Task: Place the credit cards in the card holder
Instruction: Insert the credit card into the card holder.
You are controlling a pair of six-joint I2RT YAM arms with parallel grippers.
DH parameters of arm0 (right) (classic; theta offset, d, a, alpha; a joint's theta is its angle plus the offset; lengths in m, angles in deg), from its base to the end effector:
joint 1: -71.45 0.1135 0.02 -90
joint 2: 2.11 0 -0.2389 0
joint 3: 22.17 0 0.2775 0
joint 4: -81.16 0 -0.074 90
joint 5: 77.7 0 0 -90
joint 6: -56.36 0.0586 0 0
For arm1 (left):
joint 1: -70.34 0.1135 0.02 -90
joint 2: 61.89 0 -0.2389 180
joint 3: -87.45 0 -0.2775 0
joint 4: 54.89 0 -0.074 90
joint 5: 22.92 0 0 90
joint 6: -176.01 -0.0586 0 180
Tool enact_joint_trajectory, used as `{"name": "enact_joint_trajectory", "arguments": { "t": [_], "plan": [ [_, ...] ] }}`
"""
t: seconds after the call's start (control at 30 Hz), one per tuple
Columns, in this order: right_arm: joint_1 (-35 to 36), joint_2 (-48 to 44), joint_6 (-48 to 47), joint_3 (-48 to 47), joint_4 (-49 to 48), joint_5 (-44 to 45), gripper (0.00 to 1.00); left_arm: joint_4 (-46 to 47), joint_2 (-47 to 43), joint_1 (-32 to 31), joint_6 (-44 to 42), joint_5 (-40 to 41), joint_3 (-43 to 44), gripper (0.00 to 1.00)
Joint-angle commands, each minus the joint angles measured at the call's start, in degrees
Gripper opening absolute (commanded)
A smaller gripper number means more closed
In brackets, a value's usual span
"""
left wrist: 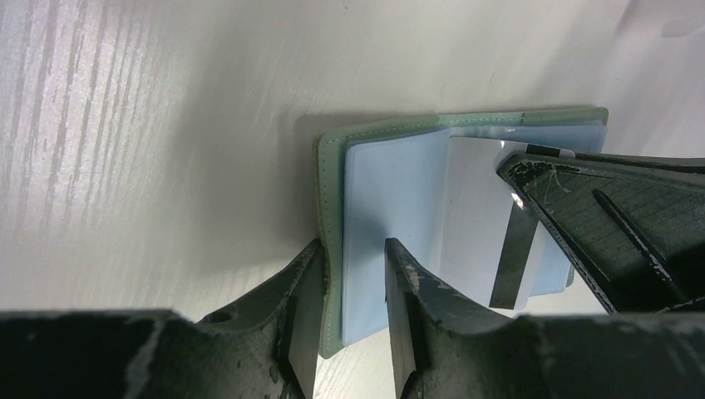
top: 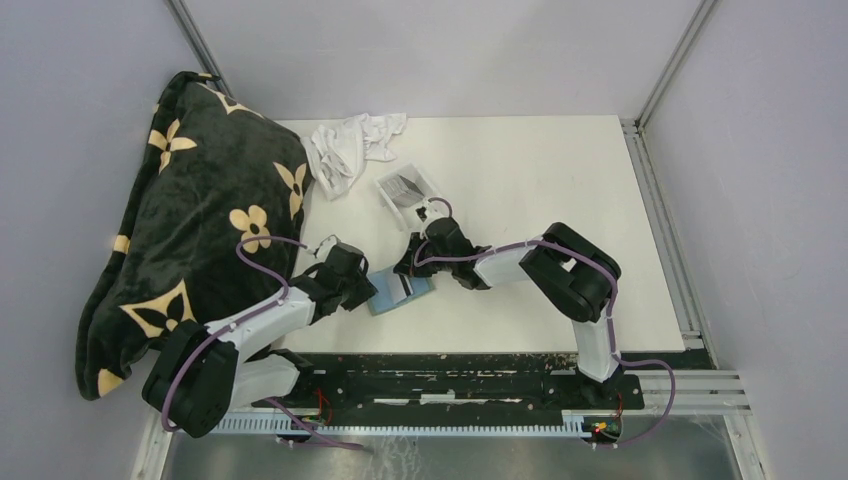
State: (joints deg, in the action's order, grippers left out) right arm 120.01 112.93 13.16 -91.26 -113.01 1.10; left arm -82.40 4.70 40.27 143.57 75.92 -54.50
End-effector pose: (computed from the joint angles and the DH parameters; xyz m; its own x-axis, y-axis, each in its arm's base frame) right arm 0.2733 0.3268 0.0613 -0.8543 0.1128 -0.5073 -0.3241 0.6475 0.6897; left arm 0.2144 -0.1137 0.0907 -0.7402 -0.5350 -0.4072 -0.3801 0.8326 -0.4029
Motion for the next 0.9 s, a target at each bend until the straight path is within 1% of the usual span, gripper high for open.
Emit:
{"name": "enact_joint_trajectory", "arguments": {
  "t": [0.0,0.23,0.53,0.87],
  "plan": [
    [2.19,3.34,-1.45,2.69,6.46,1.01,0.01,-7.08,0.06,-0.05,0.26,-0.11,-0.75,0.4],
    [3.02,3.35,-1.66,3.02,7.14,0.1,0.01,-6.88,1.33,-0.06,0.65,0.65,-0.39,0.33],
    [3.12,3.01,-1.5,5.25,5.59,-1.01,0.01,-5.79,5.12,0.03,-0.35,0.91,0.83,0.33],
    [3.12,2.98,-1.87,4.24,6.72,-0.61,0.01,-2.26,10.93,0.1,-2.55,-0.86,3.6,0.32]
  ]
}}
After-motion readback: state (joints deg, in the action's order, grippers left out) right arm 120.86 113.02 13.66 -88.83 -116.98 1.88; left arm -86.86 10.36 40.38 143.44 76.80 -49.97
